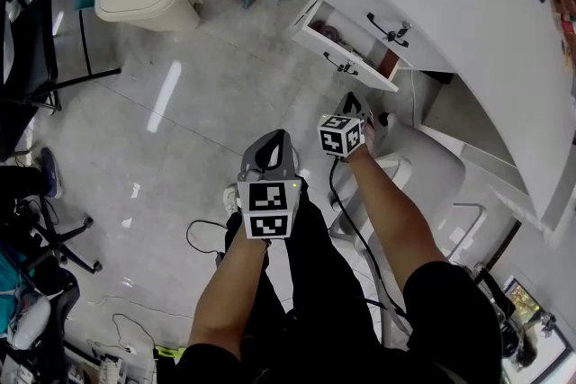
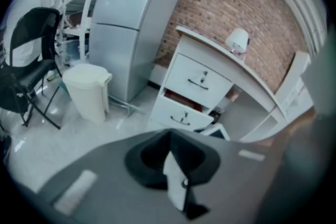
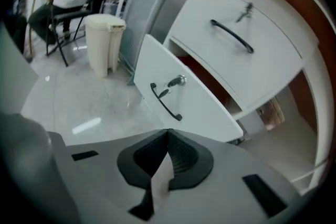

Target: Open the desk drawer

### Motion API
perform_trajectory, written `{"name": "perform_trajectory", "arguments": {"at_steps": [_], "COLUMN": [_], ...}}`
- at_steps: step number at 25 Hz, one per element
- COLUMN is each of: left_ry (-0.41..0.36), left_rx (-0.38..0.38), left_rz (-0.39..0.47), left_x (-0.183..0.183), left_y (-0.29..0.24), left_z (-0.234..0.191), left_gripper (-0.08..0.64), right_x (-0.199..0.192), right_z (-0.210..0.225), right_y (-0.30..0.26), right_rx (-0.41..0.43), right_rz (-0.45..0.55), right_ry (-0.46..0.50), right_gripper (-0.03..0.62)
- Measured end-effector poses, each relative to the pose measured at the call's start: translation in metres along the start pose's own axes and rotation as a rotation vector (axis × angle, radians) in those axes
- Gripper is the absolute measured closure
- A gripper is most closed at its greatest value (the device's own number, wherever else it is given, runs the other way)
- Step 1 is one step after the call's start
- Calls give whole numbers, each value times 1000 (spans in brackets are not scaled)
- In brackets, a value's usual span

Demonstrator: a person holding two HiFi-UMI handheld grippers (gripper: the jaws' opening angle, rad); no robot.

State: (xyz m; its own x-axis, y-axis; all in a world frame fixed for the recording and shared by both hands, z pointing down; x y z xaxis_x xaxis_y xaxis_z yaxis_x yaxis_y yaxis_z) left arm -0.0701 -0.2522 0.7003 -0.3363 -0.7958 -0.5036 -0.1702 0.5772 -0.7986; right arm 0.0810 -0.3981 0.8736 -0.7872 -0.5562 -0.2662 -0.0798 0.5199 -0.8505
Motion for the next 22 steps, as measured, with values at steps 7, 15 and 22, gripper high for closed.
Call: {"name": "perform_trajectory", "arguments": {"at_steps": [7,15,22], "left_ry": [-37,-82,-194], "left_rx": [-11,-39,-57], "left_rz": [53,125,222], "left_x": [22,59,105], "left_y": [33,117,232], "left_z": [8,42,75], "left_gripper": [560,561,561], "right_x": [-5,59,77], "right_z": [16,56,83], "right_y": [105,273,428], "right_rx": [131,181,196], "right_rz": [136,389,552], "right_ry": [-312,-514,-571], "right_gripper": [594,594,594]}}
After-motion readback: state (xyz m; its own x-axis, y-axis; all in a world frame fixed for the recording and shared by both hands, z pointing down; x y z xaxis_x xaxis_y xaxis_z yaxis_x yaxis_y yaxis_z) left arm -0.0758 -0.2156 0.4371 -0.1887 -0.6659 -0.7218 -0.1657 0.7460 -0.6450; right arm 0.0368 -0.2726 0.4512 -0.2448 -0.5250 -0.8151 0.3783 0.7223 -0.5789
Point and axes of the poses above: the fingertips, and each gripper's own axes: y backward along the fingers, z to its right, x out of its top, the point moved 2 cm from there along y, backward along the fingers, and after that the axes turned 10 degrees about -z, right-handed, at the moved point
